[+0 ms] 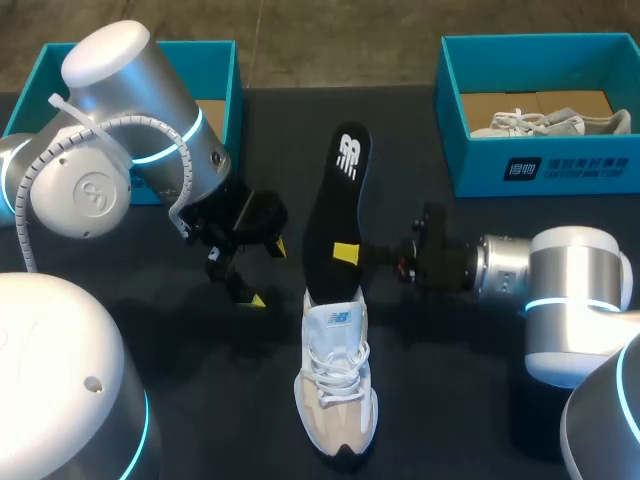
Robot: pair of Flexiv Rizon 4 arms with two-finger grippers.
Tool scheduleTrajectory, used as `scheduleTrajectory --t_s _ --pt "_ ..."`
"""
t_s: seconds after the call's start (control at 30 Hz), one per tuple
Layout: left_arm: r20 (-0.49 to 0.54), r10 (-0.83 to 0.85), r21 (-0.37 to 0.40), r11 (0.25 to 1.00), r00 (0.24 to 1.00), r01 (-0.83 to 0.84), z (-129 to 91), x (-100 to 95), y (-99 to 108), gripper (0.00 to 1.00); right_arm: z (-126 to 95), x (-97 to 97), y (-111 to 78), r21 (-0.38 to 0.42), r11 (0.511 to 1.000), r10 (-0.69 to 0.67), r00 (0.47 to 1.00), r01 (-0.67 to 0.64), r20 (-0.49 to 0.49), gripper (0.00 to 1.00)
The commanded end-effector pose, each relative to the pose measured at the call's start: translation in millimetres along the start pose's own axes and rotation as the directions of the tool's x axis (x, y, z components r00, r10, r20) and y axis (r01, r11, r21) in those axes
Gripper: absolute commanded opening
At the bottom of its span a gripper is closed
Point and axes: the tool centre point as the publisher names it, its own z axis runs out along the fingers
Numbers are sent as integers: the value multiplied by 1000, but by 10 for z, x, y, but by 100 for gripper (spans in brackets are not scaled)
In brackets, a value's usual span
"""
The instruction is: Take the shoe out of the shoebox, open the shoe tongue, remove and reinsert the insole, then place the shoe into the shoebox
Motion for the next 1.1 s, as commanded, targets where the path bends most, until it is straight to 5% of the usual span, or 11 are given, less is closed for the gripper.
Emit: scheduleTrajectory --t_s 0.03,1.1 --pt "1 0 -2 1000 1000 0 12 -2 -4 100 9 -21 -42 -1 1000 3 1000 -3 -8 0" --pt "59 -26 -51 998 998 29 179 53 -52 100 -92 -20 -254 -13 999 38 999 -38 -1 0"
